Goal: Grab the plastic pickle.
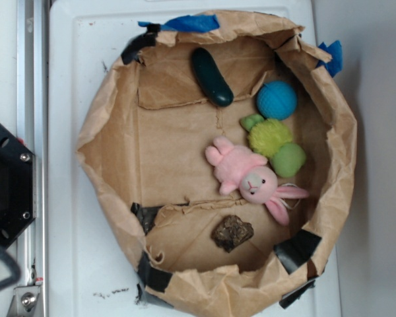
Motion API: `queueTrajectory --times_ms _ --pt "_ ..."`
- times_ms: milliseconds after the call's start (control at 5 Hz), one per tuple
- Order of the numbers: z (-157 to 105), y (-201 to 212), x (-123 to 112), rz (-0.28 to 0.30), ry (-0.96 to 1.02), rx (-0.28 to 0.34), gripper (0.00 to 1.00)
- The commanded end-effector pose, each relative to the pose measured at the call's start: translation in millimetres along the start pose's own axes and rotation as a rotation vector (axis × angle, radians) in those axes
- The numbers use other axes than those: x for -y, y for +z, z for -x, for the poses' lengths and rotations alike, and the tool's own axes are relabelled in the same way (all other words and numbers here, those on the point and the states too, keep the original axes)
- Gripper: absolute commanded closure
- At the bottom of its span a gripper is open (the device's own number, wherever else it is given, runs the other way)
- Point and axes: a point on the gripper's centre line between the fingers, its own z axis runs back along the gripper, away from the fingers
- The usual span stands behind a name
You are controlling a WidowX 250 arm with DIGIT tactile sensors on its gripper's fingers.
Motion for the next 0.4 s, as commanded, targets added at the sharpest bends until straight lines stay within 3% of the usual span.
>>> queueTrajectory --times_ms 0,200 --pt "0 0 0 0.000 0.000 0.000 0.00" --pt "-50 -10 -8 0.109 -0.101 0.010 0.00"
